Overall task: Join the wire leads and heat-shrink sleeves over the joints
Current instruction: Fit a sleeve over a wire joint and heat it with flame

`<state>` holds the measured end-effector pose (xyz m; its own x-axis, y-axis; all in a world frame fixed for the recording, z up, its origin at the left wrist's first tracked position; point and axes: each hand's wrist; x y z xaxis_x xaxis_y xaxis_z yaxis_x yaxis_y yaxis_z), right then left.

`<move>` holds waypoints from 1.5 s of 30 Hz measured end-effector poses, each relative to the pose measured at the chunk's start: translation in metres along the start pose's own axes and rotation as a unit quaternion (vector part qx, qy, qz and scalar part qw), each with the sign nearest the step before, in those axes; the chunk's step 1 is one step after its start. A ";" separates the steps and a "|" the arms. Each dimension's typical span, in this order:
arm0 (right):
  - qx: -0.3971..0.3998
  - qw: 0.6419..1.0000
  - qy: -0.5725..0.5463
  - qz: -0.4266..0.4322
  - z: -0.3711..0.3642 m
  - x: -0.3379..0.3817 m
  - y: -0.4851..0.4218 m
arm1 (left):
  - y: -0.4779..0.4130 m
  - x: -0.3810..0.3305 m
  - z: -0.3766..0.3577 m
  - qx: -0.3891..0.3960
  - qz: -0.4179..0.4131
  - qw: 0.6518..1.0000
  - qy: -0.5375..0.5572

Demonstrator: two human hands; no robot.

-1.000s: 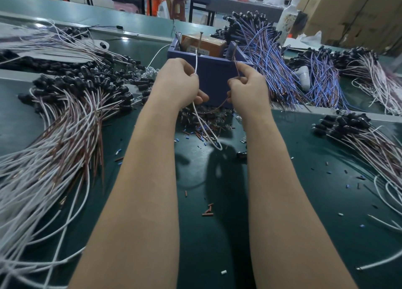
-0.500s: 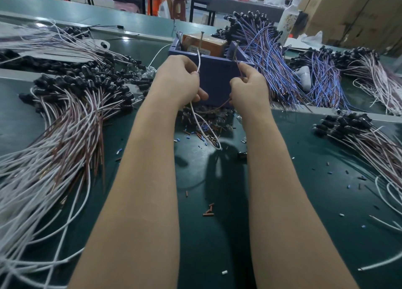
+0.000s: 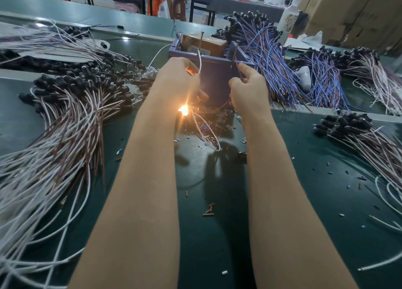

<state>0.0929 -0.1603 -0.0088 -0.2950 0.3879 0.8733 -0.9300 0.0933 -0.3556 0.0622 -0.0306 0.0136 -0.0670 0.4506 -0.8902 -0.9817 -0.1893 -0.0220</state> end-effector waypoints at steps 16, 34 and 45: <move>0.172 0.959 0.216 -0.061 0.000 0.000 0.010 | -0.007 0.019 -0.003 0.084 0.134 0.982 -0.101; 0.244 0.913 0.321 -0.065 -0.033 -0.010 0.015 | -0.010 0.027 -0.015 0.101 0.175 0.975 -0.098; 0.263 0.900 0.342 -0.062 -0.031 -0.005 0.018 | -0.016 0.040 -0.012 0.067 0.208 0.974 -0.054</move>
<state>0.0841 -0.1318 -0.0299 -0.1449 0.8948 0.4224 -0.9748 -0.2022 0.0940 0.0773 -0.0200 -0.0277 -0.4754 0.4492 -0.7564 -0.8795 -0.2627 0.3968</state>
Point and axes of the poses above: each hand's wrist, its own y-axis away from the middle knuckle, its own z-axis out of the back of the hand, x = y × z, and after that the axes turned 7 degrees about z, right-handed
